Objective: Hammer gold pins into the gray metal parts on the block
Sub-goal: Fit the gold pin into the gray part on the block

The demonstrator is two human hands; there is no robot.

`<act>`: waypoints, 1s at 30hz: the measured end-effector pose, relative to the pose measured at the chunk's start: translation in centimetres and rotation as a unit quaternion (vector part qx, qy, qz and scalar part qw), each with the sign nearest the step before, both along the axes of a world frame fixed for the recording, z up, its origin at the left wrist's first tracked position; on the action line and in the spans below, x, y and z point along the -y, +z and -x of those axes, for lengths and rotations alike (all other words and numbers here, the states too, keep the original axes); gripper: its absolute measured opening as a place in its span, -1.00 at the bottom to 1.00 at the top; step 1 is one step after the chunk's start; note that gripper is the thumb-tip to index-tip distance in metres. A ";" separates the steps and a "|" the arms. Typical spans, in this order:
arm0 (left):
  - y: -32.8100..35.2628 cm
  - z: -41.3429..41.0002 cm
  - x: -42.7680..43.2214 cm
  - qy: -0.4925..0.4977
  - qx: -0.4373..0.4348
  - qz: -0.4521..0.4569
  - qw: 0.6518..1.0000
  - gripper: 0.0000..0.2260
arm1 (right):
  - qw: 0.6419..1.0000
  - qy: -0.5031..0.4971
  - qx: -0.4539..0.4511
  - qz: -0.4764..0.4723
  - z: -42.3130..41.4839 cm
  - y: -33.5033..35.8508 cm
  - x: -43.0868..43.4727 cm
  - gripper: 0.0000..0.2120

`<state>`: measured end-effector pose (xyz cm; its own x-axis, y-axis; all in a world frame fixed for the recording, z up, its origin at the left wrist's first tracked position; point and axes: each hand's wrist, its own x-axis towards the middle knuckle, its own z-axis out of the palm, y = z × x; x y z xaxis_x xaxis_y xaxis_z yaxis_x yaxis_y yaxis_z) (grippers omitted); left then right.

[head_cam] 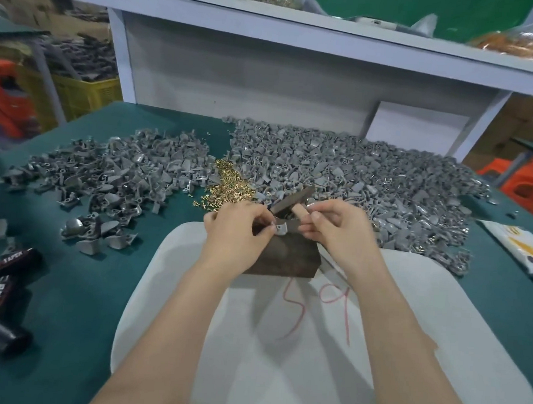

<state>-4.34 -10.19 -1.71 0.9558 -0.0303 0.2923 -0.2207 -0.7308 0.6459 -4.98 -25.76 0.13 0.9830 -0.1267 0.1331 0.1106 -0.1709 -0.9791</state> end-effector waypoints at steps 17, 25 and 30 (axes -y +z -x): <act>0.4 0.1 -0.4 -0.027 -0.025 0.009 0.999 -0.93 | 0.949 -0.033 0.112 0.294 -0.6 -1.9 -2.5 -0.97; 0.4 0.1 -0.4 -0.032 -0.012 0.006 0.999 -0.96 | 0.949 -0.038 0.109 0.295 -0.7 -2.0 -2.7 -0.95; 0.4 0.1 -0.4 -0.025 -0.012 0.001 1.000 -0.95 | 0.952 -0.034 0.102 0.287 -0.6 -1.9 -2.5 -0.92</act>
<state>-4.49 -9.84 -1.27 0.9598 -0.0768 0.2700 -0.2413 -0.7175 0.6534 -4.35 -23.30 -1.81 0.9216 -0.0377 0.3864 0.2578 -0.6847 -0.6817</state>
